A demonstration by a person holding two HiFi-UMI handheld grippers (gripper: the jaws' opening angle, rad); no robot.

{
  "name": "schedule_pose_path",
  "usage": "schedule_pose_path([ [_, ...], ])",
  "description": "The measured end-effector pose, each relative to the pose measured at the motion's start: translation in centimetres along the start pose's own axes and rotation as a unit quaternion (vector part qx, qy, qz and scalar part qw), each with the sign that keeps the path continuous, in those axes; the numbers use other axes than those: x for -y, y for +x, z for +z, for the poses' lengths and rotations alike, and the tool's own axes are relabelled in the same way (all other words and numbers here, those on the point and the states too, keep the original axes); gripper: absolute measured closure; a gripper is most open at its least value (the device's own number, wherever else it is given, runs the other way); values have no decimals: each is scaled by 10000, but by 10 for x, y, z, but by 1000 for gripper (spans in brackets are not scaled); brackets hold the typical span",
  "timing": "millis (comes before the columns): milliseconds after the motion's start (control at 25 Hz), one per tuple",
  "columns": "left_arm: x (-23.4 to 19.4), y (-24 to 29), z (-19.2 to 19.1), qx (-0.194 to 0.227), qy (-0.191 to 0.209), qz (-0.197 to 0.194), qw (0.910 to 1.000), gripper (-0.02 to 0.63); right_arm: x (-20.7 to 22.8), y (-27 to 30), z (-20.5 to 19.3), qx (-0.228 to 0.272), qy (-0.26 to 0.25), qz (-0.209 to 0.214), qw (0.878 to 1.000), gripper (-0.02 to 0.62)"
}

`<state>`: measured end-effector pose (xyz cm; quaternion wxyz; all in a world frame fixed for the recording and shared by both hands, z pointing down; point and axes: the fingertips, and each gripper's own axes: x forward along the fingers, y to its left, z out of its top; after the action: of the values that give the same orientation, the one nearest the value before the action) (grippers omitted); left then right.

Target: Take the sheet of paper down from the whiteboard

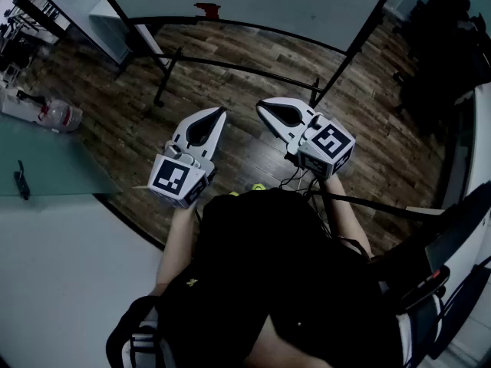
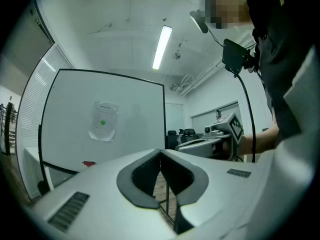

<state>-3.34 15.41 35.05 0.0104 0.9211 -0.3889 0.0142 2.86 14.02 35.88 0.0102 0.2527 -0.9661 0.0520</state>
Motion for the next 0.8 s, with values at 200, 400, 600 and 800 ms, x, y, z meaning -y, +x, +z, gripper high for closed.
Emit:
schedule_pose_path([
  [200,0,-1,-2,9,-32,53,10000,589,0,-4,6,250,197,21,9995,597],
  [400,-1,-2,0,44,-50,85,9999,588,-3,-2,9,248,150,88,9995,595],
  [600,0,9,-3,24,-58,125,9999,588,3,-3,4,170,172,181,9995,595],
  [800,5,15,-7,8,-91,200,9998,588,7,-8,-2,119,233,234,9994,595],
])
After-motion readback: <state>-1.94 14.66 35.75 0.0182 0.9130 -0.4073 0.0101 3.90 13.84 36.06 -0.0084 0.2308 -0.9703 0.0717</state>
